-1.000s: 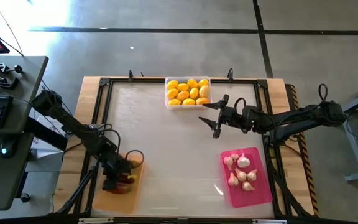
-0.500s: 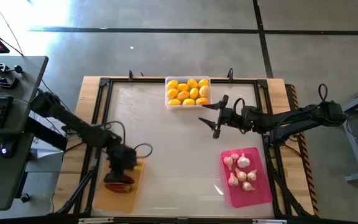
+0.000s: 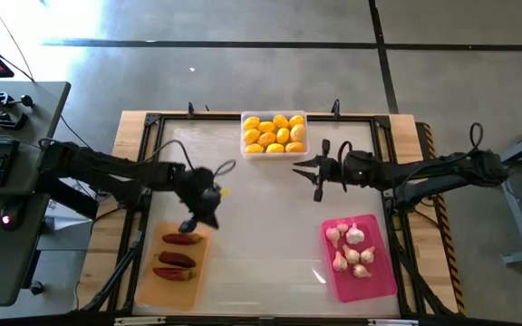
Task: Sort produce into baskets
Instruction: Return to Home Position
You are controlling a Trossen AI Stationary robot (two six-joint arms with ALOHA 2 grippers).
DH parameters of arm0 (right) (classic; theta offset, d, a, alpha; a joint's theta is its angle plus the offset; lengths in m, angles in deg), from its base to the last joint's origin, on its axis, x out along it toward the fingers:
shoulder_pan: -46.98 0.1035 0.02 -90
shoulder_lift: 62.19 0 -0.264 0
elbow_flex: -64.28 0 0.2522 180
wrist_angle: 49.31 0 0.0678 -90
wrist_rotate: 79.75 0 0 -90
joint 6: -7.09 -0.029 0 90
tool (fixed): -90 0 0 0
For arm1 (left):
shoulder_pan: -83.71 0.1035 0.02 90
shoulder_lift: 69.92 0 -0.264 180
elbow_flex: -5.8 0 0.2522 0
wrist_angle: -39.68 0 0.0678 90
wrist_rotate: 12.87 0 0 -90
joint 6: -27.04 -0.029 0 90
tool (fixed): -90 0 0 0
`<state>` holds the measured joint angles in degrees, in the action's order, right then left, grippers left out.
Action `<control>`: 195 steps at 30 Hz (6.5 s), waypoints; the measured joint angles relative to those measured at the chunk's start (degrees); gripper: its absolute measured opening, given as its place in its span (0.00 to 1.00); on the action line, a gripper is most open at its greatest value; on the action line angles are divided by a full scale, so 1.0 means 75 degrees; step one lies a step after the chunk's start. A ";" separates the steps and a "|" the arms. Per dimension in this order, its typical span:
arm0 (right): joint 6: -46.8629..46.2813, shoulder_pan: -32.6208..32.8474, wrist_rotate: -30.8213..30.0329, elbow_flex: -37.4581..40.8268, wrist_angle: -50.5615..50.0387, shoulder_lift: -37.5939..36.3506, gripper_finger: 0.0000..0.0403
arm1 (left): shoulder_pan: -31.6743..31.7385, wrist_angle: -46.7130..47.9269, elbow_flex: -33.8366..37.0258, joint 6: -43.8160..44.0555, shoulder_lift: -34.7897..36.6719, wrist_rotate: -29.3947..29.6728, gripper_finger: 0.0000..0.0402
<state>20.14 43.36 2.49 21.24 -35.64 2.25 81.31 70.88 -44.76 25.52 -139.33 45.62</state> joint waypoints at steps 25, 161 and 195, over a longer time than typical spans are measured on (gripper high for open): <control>-0.0158 -0.1162 0.0741 0.2206 -0.0776 -0.3152 0.00 | 0.3165 -0.5646 0.0823 -0.1638 -0.0017 0.0025 0.00; -0.0706 -0.3071 0.0462 0.3839 -0.3437 -0.8433 0.00 | 0.5064 -0.2814 0.4814 0.0457 0.8990 0.1612 0.00; -0.0703 -0.3071 0.0462 0.3839 -0.3437 -0.8433 0.00 | 0.4914 -0.2814 0.4809 0.0457 0.8990 0.1641 0.00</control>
<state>14.86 20.33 5.96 50.03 -61.42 -61.00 118.17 49.78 -8.69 28.95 -71.90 57.93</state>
